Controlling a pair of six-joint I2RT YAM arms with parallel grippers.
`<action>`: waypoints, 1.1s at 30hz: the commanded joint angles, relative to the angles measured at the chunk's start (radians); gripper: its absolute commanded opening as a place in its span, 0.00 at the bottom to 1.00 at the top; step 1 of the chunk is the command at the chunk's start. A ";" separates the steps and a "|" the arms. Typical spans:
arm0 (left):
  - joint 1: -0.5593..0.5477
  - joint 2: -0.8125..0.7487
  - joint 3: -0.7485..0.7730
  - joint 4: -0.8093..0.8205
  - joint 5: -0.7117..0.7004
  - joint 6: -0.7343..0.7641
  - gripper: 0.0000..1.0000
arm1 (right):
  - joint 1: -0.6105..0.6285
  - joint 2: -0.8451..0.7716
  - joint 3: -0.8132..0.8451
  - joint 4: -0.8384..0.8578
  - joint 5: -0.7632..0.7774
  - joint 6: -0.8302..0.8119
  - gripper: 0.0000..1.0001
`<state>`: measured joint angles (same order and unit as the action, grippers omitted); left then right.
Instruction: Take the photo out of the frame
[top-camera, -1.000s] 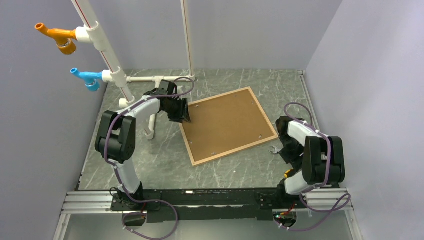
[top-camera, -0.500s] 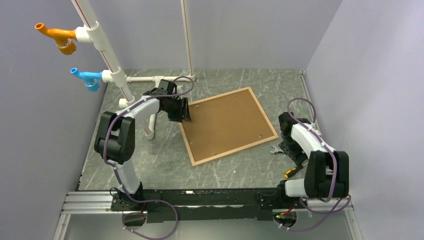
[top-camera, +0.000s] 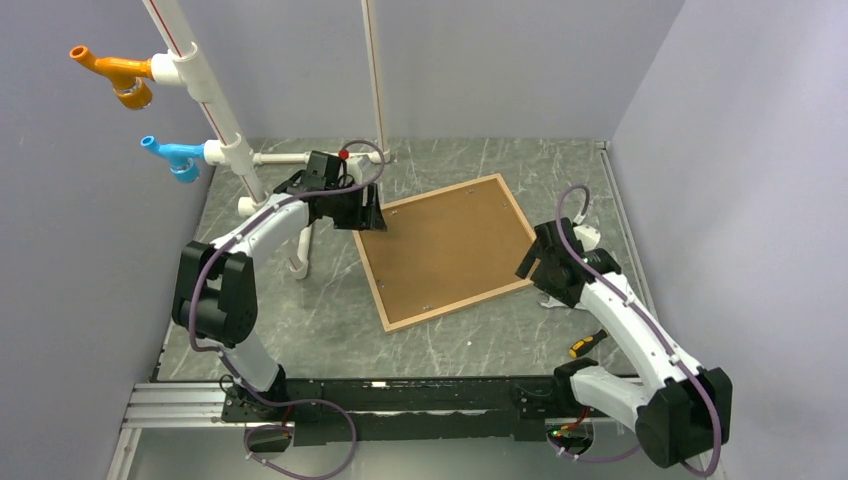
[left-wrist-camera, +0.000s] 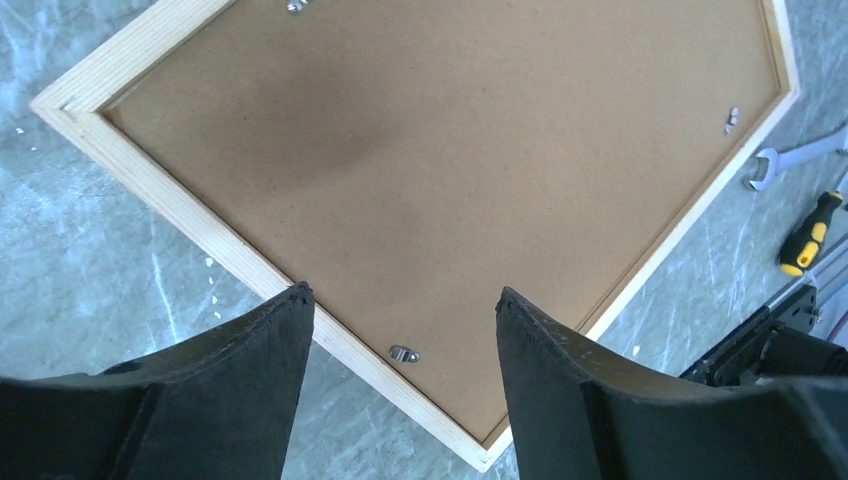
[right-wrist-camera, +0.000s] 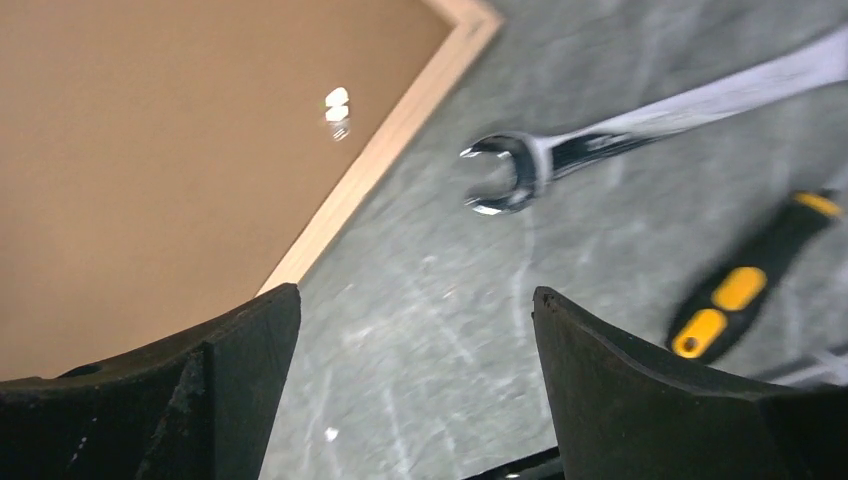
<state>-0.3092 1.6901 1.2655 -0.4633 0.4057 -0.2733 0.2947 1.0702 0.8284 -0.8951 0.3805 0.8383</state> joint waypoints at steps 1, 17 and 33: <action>-0.022 -0.059 -0.011 0.060 0.072 0.069 0.74 | 0.014 -0.076 -0.091 0.179 -0.284 -0.012 0.88; -0.447 -0.221 -0.124 0.148 -0.244 0.408 0.83 | 0.016 0.104 -0.224 0.449 -0.359 0.291 0.63; -0.911 0.070 -0.072 0.040 -0.724 0.529 0.86 | 0.015 0.231 -0.233 0.473 -0.309 0.397 0.48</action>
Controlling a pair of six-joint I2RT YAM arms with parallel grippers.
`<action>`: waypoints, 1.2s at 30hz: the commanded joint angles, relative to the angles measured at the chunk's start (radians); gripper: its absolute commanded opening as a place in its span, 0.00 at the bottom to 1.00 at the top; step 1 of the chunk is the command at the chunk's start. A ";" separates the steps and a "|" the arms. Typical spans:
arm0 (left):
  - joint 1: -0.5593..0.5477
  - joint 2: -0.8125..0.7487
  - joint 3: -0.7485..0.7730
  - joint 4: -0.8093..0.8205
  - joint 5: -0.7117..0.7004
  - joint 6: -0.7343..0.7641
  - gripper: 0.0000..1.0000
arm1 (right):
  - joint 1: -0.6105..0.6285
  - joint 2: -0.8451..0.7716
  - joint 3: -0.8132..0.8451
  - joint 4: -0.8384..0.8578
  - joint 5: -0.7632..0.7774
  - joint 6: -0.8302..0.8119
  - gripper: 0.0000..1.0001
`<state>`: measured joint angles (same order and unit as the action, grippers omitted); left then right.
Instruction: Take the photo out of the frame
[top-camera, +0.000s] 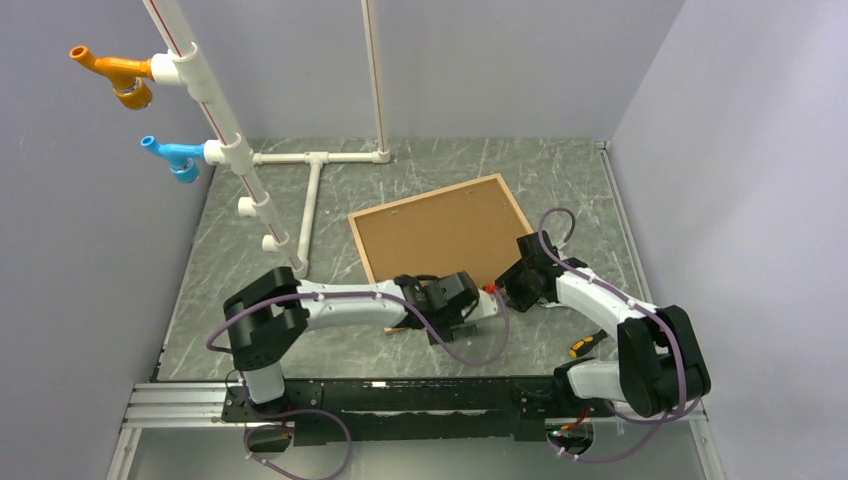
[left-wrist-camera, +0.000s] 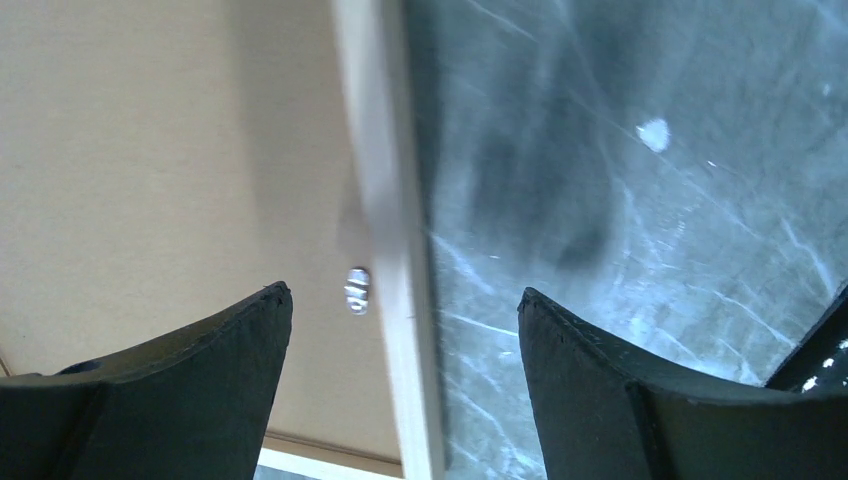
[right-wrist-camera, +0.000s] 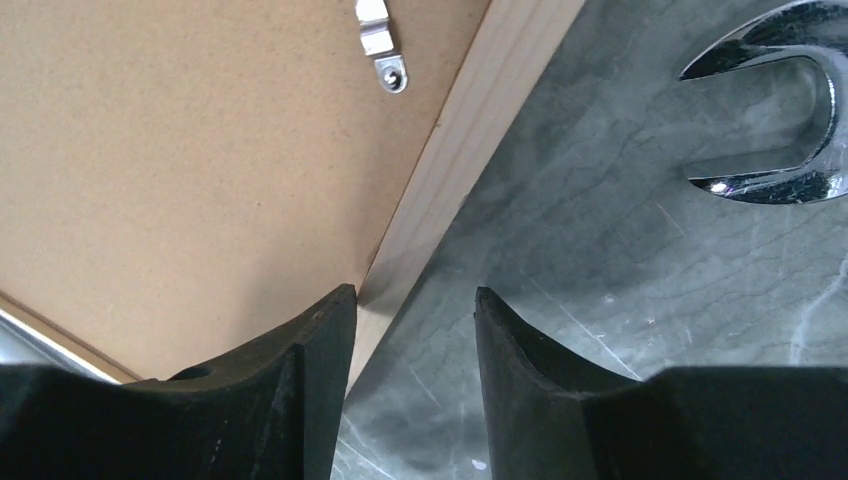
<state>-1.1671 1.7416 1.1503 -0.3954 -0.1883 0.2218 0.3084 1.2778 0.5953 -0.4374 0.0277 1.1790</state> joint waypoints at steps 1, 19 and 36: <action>-0.057 0.019 0.045 -0.028 -0.128 0.030 0.86 | 0.001 0.032 0.000 0.014 0.049 0.061 0.45; 0.021 -0.010 0.075 -0.022 -0.117 -0.009 0.95 | 0.003 0.097 0.273 -0.318 0.026 0.077 0.00; -0.066 -0.049 0.079 -0.023 -0.208 -0.017 0.99 | 0.004 0.022 0.294 -0.310 -0.053 0.186 0.00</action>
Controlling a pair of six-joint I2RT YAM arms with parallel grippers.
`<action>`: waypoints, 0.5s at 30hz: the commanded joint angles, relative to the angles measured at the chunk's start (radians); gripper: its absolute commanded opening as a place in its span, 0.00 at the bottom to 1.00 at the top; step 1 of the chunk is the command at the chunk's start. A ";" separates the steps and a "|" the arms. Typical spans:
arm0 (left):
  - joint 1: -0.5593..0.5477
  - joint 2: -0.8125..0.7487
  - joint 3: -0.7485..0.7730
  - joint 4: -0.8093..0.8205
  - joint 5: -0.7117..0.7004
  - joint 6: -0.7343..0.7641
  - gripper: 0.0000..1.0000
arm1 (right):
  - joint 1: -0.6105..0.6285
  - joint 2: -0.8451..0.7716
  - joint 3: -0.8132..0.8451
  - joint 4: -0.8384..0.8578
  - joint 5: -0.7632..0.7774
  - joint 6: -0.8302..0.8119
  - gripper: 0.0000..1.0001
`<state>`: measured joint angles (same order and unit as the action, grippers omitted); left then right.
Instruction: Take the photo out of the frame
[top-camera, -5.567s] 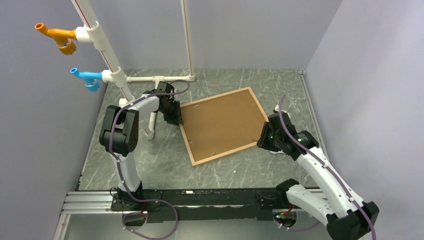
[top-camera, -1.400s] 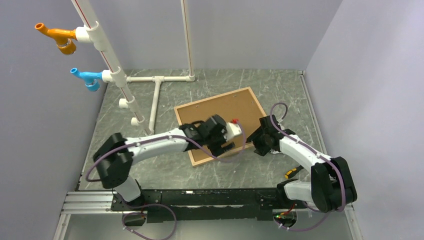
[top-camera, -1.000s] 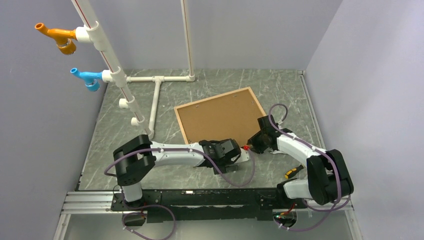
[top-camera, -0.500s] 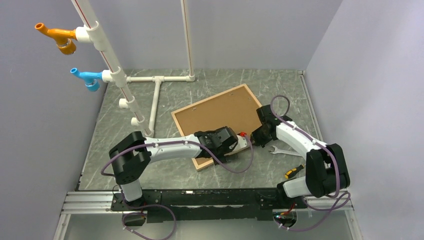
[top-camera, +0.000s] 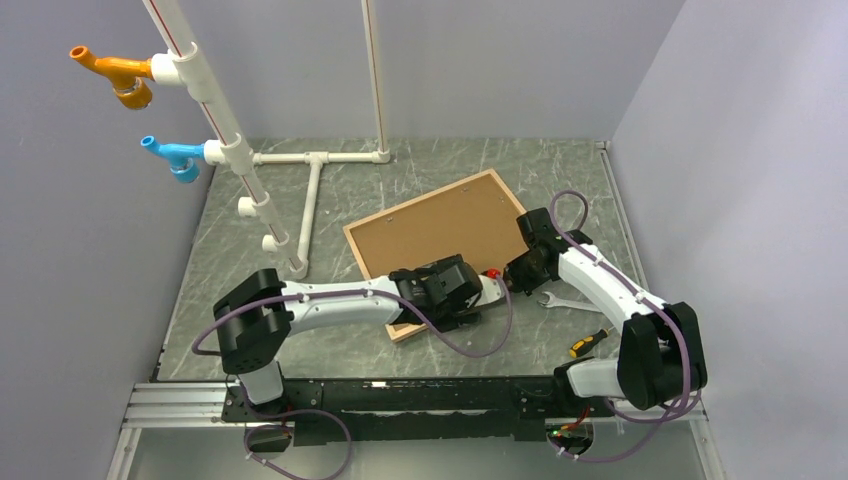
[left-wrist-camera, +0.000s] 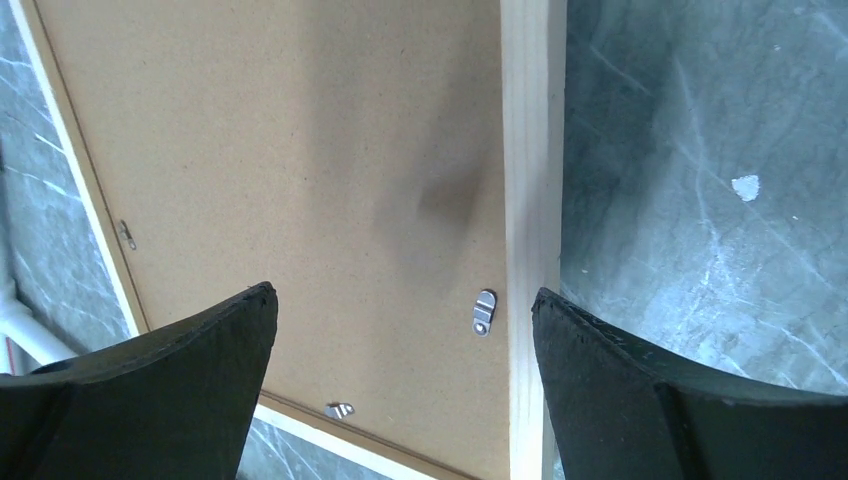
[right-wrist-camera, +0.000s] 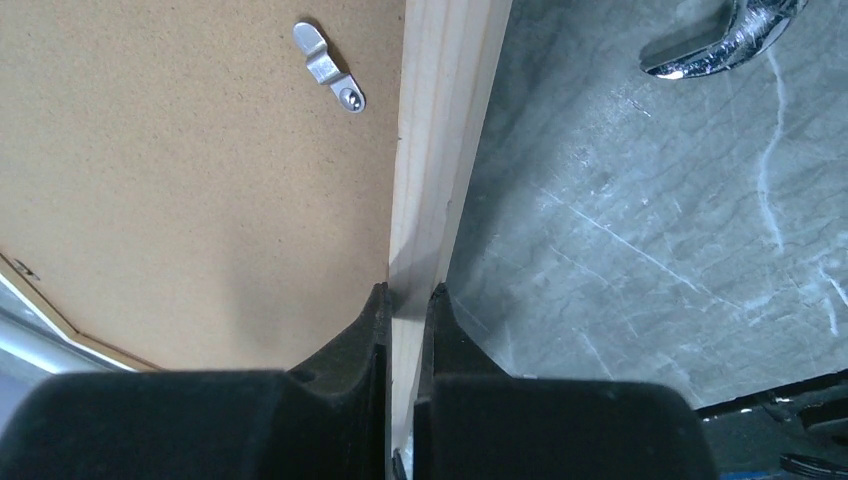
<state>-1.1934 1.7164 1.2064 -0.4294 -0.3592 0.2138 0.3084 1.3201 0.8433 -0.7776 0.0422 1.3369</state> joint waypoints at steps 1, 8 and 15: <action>-0.048 -0.012 0.026 0.004 -0.060 -0.011 0.99 | 0.002 -0.019 0.050 0.026 -0.069 0.028 0.00; -0.113 0.090 0.043 -0.023 -0.240 -0.011 0.99 | 0.003 -0.028 0.045 0.018 -0.087 0.045 0.00; -0.126 0.151 0.060 -0.049 -0.419 -0.041 0.95 | 0.001 -0.054 0.014 0.004 -0.087 0.051 0.00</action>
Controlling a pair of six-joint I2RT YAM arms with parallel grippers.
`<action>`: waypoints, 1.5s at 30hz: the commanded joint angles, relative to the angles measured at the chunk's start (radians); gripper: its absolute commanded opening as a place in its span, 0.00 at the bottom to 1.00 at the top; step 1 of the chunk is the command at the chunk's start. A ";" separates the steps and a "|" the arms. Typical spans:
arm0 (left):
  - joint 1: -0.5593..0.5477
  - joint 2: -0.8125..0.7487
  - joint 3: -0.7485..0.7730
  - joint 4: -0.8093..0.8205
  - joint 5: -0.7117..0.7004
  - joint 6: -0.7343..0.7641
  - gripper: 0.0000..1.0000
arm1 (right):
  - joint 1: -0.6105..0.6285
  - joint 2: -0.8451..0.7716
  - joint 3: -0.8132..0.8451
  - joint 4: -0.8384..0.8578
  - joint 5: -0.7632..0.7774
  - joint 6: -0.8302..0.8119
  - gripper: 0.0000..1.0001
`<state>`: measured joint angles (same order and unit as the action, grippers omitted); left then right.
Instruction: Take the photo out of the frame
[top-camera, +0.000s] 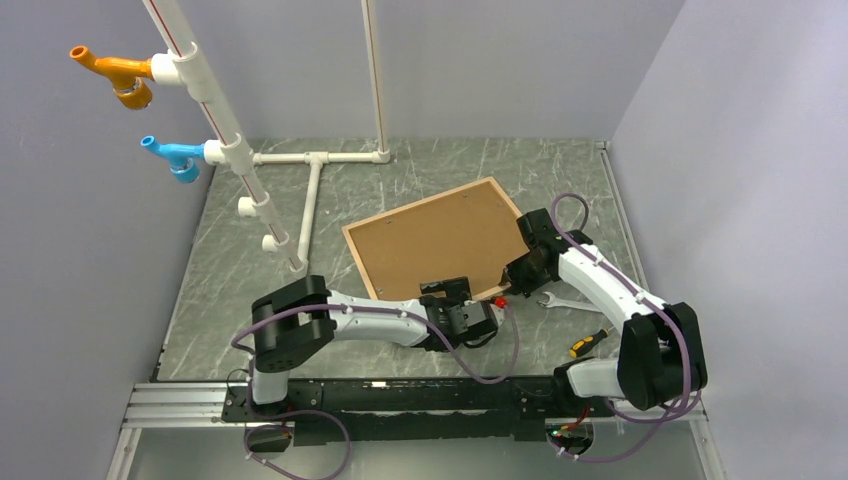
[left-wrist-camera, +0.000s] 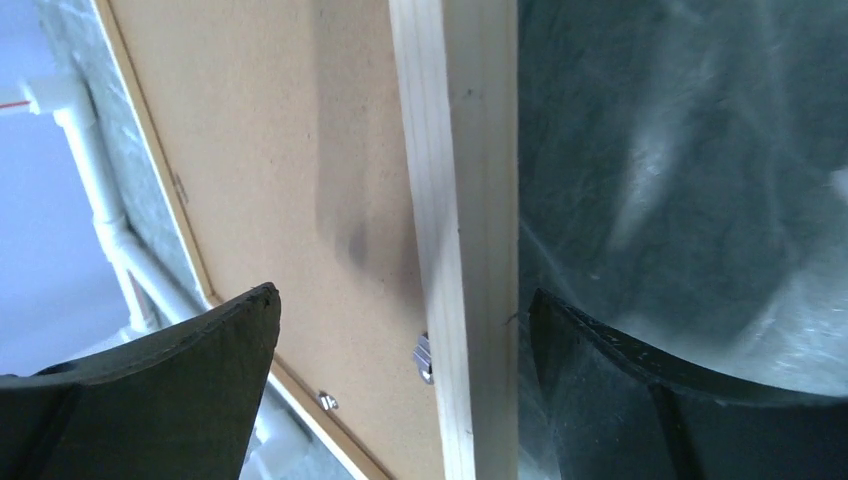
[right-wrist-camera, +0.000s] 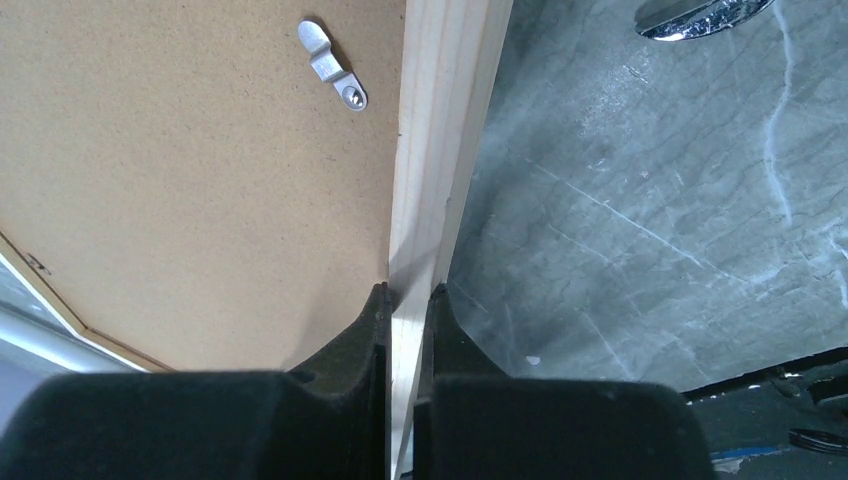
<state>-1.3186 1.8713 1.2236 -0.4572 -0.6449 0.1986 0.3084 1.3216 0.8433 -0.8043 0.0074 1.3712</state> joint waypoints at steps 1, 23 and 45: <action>-0.001 -0.008 0.034 -0.008 -0.120 -0.017 0.95 | 0.001 -0.060 0.006 0.038 -0.058 0.014 0.00; -0.054 0.029 0.019 0.057 -0.429 0.121 0.23 | 0.004 -0.158 -0.017 0.040 -0.064 -0.106 0.00; -0.023 0.092 0.818 -0.696 -0.216 -0.134 0.00 | 0.002 -0.459 0.591 -0.198 0.435 -0.833 0.86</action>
<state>-1.3544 1.9388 1.8687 -0.9565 -0.8829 0.1173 0.3092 0.8650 1.3064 -0.9302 0.3420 0.6537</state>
